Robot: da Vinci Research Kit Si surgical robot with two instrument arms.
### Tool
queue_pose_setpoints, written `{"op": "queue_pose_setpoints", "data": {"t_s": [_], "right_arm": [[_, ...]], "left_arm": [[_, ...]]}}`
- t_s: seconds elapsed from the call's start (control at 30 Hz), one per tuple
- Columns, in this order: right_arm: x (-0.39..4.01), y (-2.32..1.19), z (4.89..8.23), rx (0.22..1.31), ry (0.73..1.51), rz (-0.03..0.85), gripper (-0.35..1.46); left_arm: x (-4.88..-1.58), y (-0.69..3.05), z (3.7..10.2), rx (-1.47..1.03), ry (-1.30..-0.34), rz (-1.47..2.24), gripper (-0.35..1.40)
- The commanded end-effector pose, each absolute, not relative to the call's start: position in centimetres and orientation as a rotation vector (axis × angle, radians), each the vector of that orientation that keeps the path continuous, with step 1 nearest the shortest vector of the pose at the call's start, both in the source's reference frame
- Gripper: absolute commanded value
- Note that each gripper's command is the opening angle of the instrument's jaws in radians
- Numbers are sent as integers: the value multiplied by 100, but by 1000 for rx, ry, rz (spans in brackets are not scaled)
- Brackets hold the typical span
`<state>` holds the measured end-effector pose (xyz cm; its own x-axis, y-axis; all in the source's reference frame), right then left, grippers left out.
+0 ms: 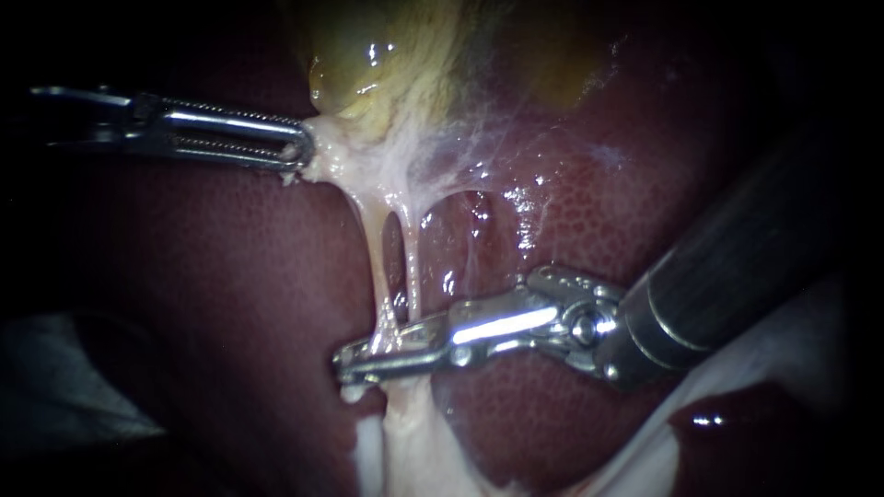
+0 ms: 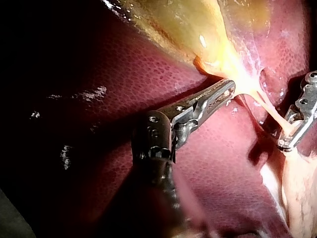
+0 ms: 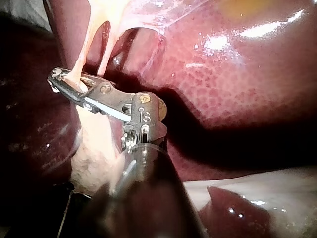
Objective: Going back second clip left tube
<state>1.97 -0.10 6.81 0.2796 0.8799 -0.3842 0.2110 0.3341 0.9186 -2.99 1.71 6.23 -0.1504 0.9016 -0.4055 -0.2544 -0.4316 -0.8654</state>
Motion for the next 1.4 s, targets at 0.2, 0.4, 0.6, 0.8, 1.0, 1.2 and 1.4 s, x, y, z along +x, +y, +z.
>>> {"op": "queue_pose_setpoints", "data": {"t_s": [0.2, 0.4, 0.6, 0.8, 1.0, 1.2, 1.4], "right_arm": [[200, -10, 682, 1141, 1254, 596, 14], [202, -8, 685, 1014, 1255, 552, 40], [198, 0, 692, 832, 1228, 508, 48], [180, 8, 683, 706, 1198, 452, 49], [152, 14, 664, 624, 1183, 407, 50], [111, 17, 633, 510, 1120, 267, 50], [74, 27, 602, 425, 1074, 197, 50]], "left_arm": [[-299, 171, 622, -1244, -812, 1716, -35], [-299, 170, 621, -1244, -813, 1716, -35], [-299, 170, 621, -1244, -813, 1716, -35], [-299, 169, 620, -1244, -813, 1716, -35], [-299, 169, 620, -1244, -813, 1716, -35], [-299, 169, 620, -1244, -810, 1716, -35], [-300, 168, 620, -1244, -810, 1716, -35]]}}
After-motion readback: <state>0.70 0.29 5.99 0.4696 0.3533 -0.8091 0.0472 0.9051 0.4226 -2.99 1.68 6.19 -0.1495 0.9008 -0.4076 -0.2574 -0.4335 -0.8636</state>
